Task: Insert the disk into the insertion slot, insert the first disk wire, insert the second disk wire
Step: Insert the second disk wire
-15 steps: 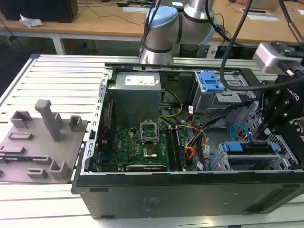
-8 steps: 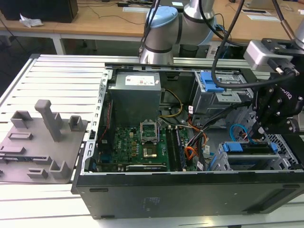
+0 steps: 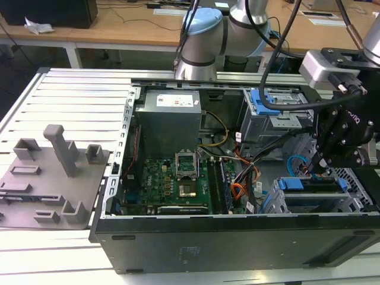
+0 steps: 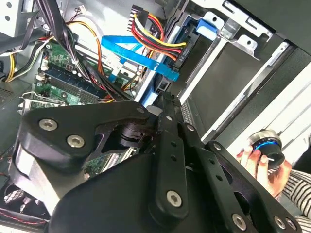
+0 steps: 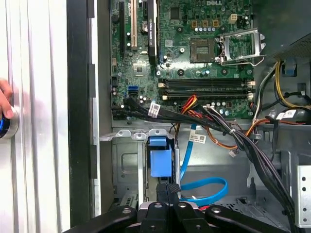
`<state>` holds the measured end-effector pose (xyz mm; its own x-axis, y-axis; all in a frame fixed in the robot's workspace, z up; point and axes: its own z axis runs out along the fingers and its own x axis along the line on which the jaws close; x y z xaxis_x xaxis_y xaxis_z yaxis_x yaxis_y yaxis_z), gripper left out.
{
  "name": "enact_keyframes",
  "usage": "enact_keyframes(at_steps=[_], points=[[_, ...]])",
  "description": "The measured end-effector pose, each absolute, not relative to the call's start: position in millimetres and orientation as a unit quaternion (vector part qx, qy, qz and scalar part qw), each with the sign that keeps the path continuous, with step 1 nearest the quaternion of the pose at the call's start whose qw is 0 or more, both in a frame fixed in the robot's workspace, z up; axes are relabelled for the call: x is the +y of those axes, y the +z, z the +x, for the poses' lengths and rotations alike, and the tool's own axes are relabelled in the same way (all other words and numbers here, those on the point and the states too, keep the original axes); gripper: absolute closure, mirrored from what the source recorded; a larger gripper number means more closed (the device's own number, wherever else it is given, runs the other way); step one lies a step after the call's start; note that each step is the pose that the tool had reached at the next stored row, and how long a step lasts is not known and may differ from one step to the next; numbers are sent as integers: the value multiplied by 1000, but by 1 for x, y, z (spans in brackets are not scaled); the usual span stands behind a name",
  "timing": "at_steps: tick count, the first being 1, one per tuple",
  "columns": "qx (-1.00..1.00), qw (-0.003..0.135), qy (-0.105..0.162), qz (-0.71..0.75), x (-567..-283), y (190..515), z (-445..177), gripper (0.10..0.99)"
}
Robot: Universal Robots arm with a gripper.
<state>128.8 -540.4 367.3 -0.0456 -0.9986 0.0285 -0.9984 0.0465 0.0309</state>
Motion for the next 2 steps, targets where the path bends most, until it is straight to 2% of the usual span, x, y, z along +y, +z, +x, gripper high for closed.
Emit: enact_keyframes(at_steps=[2], points=[[-723,21,-1,690,-540,367,129,980]])
